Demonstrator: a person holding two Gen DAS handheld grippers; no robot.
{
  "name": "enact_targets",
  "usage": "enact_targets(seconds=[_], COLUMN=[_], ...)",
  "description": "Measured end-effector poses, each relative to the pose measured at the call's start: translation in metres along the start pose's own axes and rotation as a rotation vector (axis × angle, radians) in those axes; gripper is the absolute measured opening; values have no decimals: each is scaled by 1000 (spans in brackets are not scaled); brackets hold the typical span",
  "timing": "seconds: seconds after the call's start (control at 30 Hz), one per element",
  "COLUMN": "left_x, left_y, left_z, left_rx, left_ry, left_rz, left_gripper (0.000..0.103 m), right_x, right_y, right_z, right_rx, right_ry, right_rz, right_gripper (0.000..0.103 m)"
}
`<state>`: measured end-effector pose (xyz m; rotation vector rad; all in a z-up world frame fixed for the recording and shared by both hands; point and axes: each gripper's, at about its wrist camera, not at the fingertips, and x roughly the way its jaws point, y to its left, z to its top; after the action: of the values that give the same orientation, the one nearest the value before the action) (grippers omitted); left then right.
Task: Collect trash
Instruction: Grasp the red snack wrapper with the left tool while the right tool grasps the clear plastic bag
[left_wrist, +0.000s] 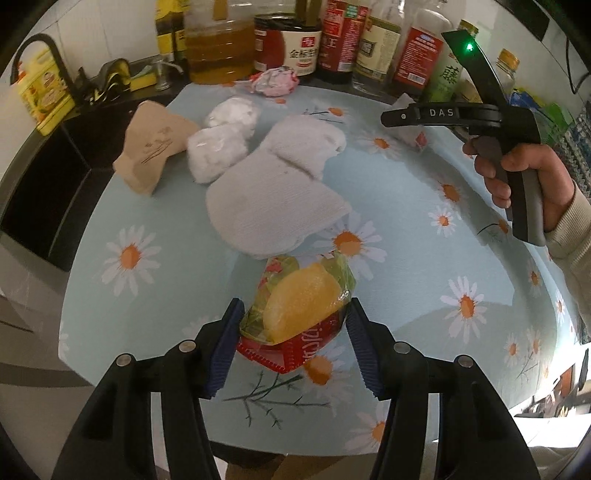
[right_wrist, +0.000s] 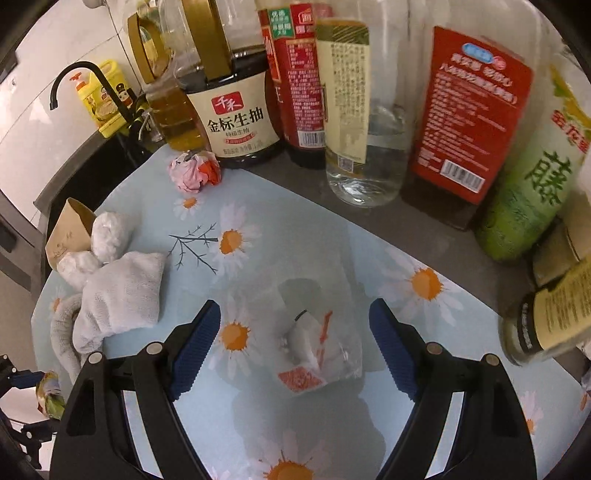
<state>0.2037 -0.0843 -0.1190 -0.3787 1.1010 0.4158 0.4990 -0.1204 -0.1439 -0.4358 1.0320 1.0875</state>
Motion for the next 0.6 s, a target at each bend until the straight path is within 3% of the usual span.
enact_targets(seconds=[0.03, 0.13, 0.6], left_x=[0, -1, -10], left_y=[2, 8, 26], left_z=[-1, -5, -10], left_rx=[-5, -17, -30], left_ry=[0, 0, -20], left_rz=[0, 2, -51], left_gripper=[54, 54, 54], right_x=[0, 2, -25], right_y=[0, 0, 2], right_z=[1, 2, -14], right_rx=[-6, -17, 102], right_ry=[-3, -3, -34], right_rz=[0, -19, -6], right_gripper=[82, 61, 60])
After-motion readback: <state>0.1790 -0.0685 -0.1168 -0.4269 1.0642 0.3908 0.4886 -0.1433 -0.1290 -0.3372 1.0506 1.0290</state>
